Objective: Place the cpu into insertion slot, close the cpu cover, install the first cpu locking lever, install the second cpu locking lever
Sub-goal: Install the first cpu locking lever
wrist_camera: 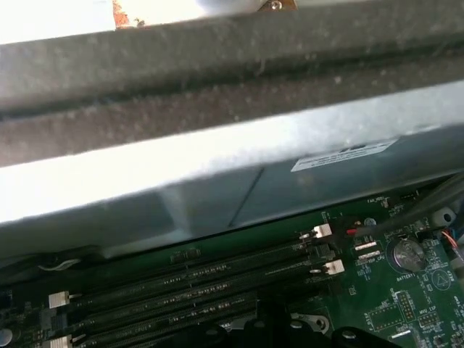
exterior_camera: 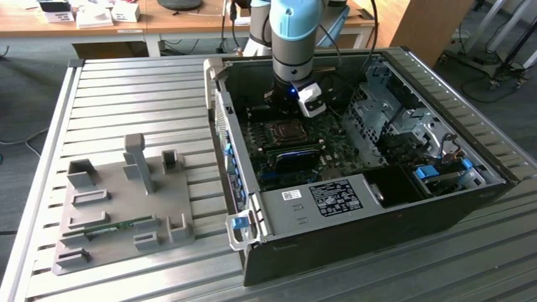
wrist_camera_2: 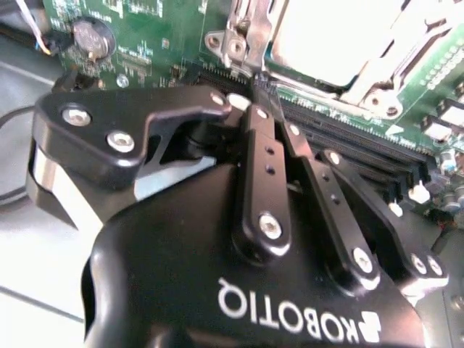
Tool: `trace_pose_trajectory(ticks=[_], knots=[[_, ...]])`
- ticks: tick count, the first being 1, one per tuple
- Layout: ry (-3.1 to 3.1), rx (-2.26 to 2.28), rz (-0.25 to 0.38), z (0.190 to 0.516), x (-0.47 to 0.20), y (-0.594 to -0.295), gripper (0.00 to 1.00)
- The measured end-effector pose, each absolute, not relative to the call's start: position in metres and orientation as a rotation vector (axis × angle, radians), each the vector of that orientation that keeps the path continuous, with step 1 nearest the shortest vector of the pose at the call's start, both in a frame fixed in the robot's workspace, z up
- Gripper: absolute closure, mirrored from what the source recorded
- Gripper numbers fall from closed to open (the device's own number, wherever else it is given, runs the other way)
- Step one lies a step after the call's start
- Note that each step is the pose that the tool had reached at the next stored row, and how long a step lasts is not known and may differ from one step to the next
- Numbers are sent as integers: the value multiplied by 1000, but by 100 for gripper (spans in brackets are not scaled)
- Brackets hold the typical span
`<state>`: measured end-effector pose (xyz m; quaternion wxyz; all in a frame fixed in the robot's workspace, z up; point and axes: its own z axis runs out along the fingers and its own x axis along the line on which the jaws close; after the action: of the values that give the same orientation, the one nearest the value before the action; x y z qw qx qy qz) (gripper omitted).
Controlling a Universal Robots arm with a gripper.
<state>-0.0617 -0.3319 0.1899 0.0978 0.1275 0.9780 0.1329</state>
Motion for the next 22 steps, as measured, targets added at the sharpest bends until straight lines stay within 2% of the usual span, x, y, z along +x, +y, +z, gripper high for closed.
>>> trace_pose_trajectory(ticks=[22], knots=[[2890, 390, 400, 191, -62, -334, 89]])
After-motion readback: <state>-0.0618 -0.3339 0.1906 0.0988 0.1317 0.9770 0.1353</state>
